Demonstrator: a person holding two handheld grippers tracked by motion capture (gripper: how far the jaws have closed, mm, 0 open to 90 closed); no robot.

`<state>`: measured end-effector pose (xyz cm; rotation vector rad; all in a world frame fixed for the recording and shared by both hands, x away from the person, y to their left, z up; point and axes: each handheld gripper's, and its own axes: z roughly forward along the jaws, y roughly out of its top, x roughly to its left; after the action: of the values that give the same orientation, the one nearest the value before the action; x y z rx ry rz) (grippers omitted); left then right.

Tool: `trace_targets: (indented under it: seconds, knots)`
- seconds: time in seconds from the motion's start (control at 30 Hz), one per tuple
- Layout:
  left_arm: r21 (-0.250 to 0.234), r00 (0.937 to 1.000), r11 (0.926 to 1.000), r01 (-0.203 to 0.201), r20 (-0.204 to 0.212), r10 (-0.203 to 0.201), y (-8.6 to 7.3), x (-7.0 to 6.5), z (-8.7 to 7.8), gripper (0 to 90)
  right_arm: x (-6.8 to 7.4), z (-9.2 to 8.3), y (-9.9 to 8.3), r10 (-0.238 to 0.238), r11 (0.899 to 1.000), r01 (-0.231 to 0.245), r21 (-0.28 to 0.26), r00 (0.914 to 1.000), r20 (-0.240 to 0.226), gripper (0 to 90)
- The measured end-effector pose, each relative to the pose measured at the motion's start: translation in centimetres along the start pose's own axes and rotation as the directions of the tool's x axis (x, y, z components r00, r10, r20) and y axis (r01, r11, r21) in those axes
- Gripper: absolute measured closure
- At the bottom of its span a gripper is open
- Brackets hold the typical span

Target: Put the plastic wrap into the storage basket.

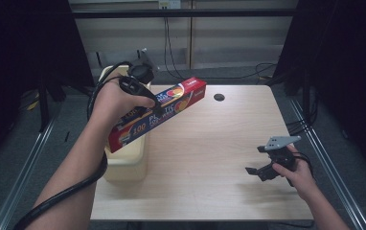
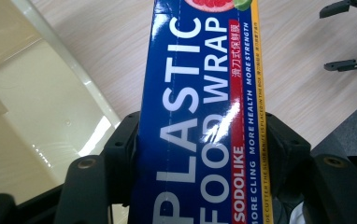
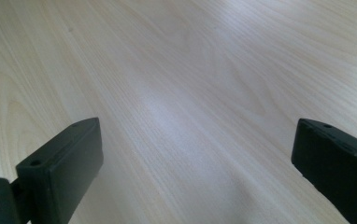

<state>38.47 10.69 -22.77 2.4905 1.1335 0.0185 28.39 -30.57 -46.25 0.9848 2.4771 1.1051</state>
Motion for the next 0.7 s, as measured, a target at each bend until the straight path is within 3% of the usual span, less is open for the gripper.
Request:
trace_targets:
  seconds: [0.53, 0.7]
  knots:
    - [-0.009, 0.9975, 0.9977, 0.068, -0.019, -0.068, -1.4, 1.1, -1.4, 40.3, 0.0, 0.1, 0.0, 0.002, 1.0, -0.002, 0.004, 1.0, 0.0, 2.0]
    - [-0.008, 0.9973, 0.9976, 0.068, -0.024, -0.069, -1.8, 1.4, -1.7, 40.4, 0.1, 0.2, 0.0, 0.002, 1.0, -0.001, 0.007, 1.0, -0.008, 2.0]
